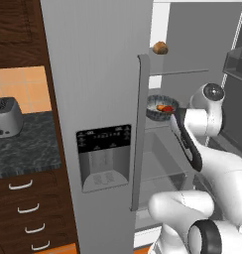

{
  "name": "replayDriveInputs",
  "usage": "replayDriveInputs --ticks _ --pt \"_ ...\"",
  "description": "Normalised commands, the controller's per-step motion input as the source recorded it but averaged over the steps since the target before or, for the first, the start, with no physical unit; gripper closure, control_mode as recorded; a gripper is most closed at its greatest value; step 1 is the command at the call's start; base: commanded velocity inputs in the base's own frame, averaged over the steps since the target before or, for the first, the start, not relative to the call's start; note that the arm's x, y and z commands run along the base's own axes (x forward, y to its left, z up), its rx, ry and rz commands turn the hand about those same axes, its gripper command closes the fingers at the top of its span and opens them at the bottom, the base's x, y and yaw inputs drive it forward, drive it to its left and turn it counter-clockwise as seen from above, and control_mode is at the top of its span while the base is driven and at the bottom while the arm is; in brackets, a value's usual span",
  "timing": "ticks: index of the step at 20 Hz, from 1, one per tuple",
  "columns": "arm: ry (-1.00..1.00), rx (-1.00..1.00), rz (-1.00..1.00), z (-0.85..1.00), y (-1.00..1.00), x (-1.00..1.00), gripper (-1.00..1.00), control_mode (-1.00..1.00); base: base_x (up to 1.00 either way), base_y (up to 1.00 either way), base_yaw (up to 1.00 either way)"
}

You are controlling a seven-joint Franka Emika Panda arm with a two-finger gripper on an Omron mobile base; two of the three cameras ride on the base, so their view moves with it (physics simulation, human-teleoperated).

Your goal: Pick the chicken drumstick and bell pepper from their plates and place them in the bowl. Then put the bowl in the fridge.

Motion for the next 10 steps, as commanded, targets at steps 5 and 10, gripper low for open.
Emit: replayDriveInputs --ticks 5,10 --pt "0.00 0.22 -0.31 0.36 0.03 -0.88 -1.00 -1.00 0.00 0.00 0.00" --pt "0.01 0.27 -0.24 0.51 0.02 -0.82 -1.00 -1.00 0.00 0.00 0.00"
